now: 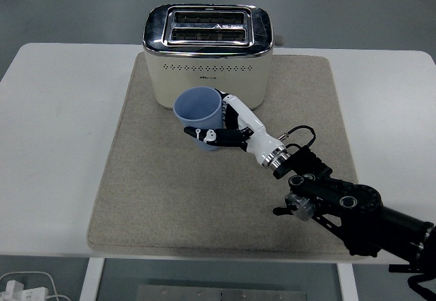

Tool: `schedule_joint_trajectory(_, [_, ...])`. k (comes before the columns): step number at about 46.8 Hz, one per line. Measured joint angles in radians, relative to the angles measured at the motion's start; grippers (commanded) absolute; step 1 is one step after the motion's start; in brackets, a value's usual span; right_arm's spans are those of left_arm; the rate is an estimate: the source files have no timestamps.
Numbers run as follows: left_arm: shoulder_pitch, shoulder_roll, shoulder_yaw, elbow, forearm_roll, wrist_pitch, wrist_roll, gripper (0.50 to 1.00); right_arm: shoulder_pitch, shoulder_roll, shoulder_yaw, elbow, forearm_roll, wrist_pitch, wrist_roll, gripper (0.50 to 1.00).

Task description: Put the water cup in front of the bread machine

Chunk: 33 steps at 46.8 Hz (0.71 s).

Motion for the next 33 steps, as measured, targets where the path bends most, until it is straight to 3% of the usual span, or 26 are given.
schedule_joint_trajectory(26, [0.000,0.000,0.000,0.000,0.000,0.000,0.001,1.000,-0.010,0.001,0.000,-0.060,0.001,0.000,0.000,0.500])
schedule_joint_trajectory(29, [0.000,0.000,0.000,0.000,0.000,0.000,0.001,1.000,-0.012,0.001,0.001,-0.060,0.002,-0.003,0.000,0.598])
schedule_joint_trajectory(31, [0.000,0.000,0.000,0.000,0.000,0.000,0.001,1.000,-0.015,0.001,0.002,-0.061,0.002,-0.004,0.000,0.727])
schedule_joint_trajectory(33, [0.000,0.000,0.000,0.000,0.000,0.000,0.001,1.000,-0.020,0.001,0.003,-0.062,0.001,-0.005,0.000,0.788])
